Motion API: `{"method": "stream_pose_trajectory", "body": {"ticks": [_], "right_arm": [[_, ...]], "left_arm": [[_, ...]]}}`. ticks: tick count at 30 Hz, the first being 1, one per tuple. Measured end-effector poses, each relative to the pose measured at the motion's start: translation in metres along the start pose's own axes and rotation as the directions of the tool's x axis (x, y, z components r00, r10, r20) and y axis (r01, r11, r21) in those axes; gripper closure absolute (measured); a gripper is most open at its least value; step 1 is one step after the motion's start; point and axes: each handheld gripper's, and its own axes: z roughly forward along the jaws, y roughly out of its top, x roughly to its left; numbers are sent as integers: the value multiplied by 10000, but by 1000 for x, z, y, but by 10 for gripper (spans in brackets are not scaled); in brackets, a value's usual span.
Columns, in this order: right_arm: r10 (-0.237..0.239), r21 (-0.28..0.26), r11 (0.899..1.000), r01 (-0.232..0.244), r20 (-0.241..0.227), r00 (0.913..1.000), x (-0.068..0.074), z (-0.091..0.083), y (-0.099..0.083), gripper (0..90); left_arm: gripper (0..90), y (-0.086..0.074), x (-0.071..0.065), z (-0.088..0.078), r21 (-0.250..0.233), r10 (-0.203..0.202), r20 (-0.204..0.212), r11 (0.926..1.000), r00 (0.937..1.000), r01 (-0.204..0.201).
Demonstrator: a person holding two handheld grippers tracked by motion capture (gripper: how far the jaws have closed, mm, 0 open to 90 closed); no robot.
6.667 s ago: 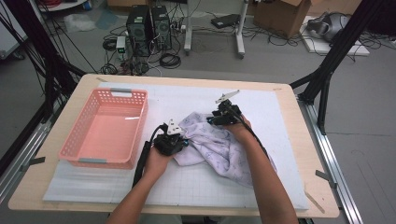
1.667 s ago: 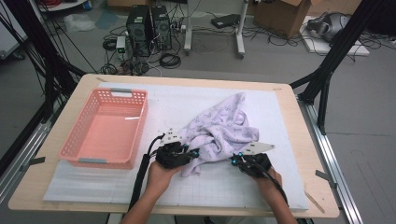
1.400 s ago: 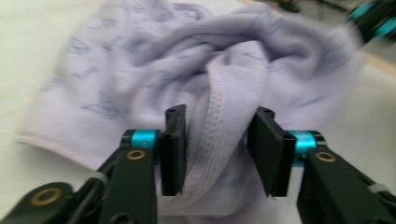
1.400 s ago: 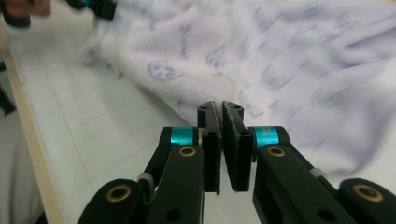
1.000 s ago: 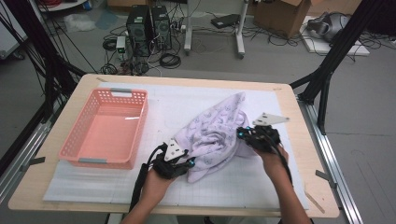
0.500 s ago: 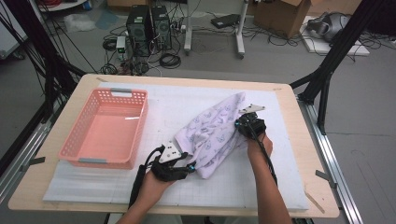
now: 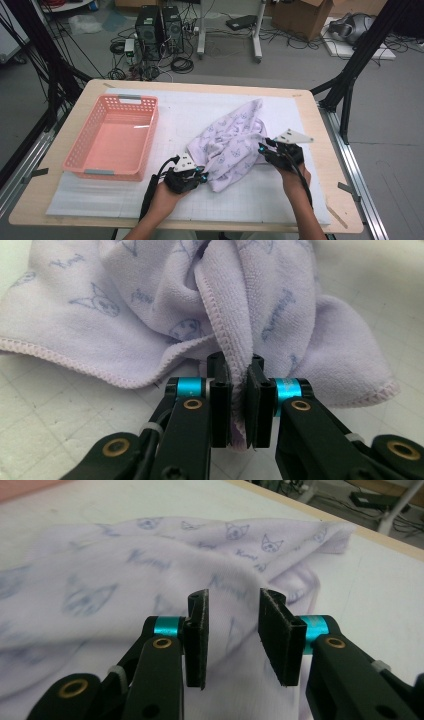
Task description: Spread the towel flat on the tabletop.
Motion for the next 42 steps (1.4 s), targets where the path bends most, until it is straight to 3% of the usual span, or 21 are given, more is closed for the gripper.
{"method": "stream_pose_trajectory", "body": {"ticks": [3,5,10,13,18,20,21,23,25,26,33,37,38,39,40,42], "right_arm": [[76,-273,9996,-90,-505,9987,4,-19,-21,745],[-33,162,9999,44,-657,9978,9,-21,-36,780],[-421,1301,9901,534,-881,9952,20,5,-54,869],[-482,1577,9853,661,-1149,9922,28,23,-51,847],[-3,1084,9938,231,-2055,9787,45,35,-42,592],[452,972,9950,-214,-2500,9672,48,37,-41,576],[500,941,9952,-266,-2554,9655,51,39,-41,576],[320,1180,9930,-27,-2471,9685,58,46,-38,632],[-33,1417,9892,366,-2281,9736,65,50,-36,765],[-113,1389,9893,447,-2326,9725,66,49,-36,876],[538,909,9954,-296,-2760,9597,51,23,-46,900],[414,690,9973,-245,-2553,9660,47,16,-47,899],[350,692,9974,-180,-2527,9669,47,16,-46,889],[360,716,9973,-184,-2524,9669,49,18,-46,793],[494,824,9962,-281,-2692,9618,51,21,-46,642],[518,1163,9930,-197,-2799,9586,58,31,-45,566]], "left_arm": [[827,0,0,0,-71,-35,-9,10000,10000,35],[827,0,0,0,-149,19,-74,9999,10000,-20],[824,1,-2,-1,-355,85,-121,9993,9999,-90],[824,1,-1,-1,-401,89,-78,9992,9999,-92],[824,-1,2,-4,-431,34,-148,9991,9999,-40],[824,-2,2,-4,-465,-10,-150,9989,9999,3],[824,-2,1,-4,-478,12,-176,9989,9998,-20],[825,-2,1,-4,-413,109,-183,9991,9998,-117],[824,-2,0,-4,-438,95,-204,9990,9997,-104],[824,-2,-1,-4,-442,95,-195,9990,9998,-104],[820,-3,1,-6,-518,23,-193,9987,9998,-33],[820,-2,0,-5,-519,89,-229,9986,9997,-101],[819,-2,-1,-5,-498,129,-247,9987,9996,-141],[818,-2,-1,-4,-442,160,-235,9989,9996,-170],[818,-2,-1,-4,-408,177,-257,9990,9995,-187],[818,-2,-1,-4,-436,131,-231,9989,9996,-141]]}}
